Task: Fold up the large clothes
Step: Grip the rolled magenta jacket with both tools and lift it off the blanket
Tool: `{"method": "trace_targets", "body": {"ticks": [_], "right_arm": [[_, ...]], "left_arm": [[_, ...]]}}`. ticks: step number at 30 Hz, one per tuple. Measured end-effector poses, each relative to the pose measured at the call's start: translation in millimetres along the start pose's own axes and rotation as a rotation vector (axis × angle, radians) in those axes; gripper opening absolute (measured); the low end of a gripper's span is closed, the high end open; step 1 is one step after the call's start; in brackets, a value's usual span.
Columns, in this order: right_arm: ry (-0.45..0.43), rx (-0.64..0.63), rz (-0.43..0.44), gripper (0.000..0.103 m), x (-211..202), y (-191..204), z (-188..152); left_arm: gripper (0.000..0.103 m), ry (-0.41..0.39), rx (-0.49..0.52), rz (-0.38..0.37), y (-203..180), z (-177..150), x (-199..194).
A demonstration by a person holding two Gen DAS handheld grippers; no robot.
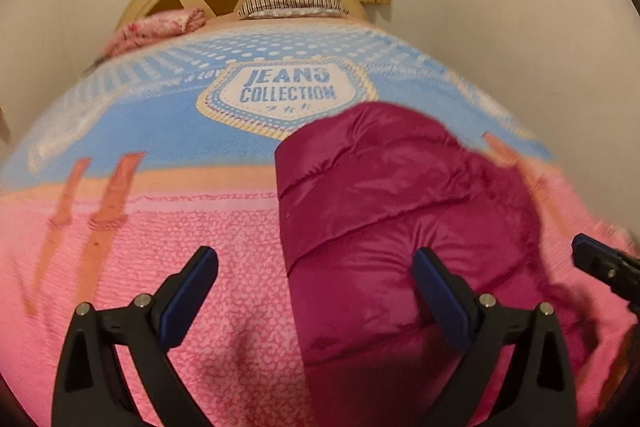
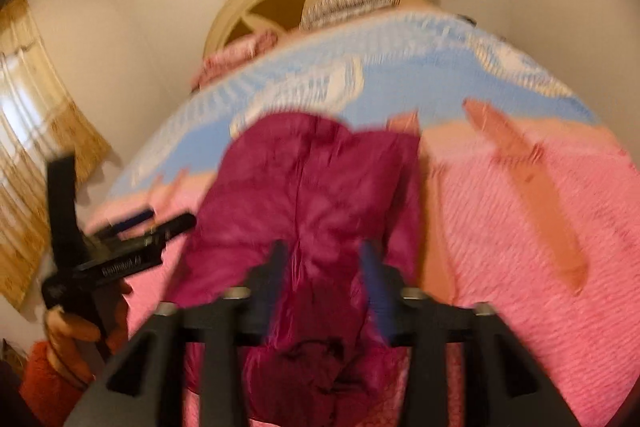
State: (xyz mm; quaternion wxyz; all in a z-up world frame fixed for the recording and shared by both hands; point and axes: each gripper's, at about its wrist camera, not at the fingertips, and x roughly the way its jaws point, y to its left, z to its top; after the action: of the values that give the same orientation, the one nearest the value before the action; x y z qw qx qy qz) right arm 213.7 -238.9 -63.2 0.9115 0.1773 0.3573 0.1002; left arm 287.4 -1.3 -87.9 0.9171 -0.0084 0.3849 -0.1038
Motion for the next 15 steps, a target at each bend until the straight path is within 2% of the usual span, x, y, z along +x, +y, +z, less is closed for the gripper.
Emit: {"method": "trace_targets", "body": {"ticks": [1,2,4,6,9,12,15], "right_arm": [[-0.018,0.018,0.02,0.082,-4.9,-4.5,3.4],[-0.046,0.052,0.052,0.088,-9.4,-12.9,6.6],[-0.049,0.109,0.062,0.088,-6.7,-27.7,10.6],[-0.026,0.157,0.054,0.088,10.1,-42.9,13.2],[0.041,0.179,0.081,0.088,43.2,-51.5,14.6],[0.067,0.15,0.078,0.088,71.4,-52.5,15.3],[0.103,0.128,0.115,0.088,95.7,-49.9,12.3]], "left_arm": [[0.101,-0.004,-0.044,-0.034,7.5,1.0,-0.2],[0.102,-0.007,-0.127,-0.09,21.2,1.9,0.9],[0.103,0.006,-0.271,-0.189,42.7,-0.1,9.3],[0.103,0.035,-0.356,-0.254,53.1,-5.0,22.2],[0.103,0.081,-0.368,-0.29,51.1,-15.2,44.4],[0.103,0.098,-0.401,-0.401,47.1,-24.7,61.6],[0.103,0.1,-0.412,-0.493,46.2,-25.5,73.3]]}}
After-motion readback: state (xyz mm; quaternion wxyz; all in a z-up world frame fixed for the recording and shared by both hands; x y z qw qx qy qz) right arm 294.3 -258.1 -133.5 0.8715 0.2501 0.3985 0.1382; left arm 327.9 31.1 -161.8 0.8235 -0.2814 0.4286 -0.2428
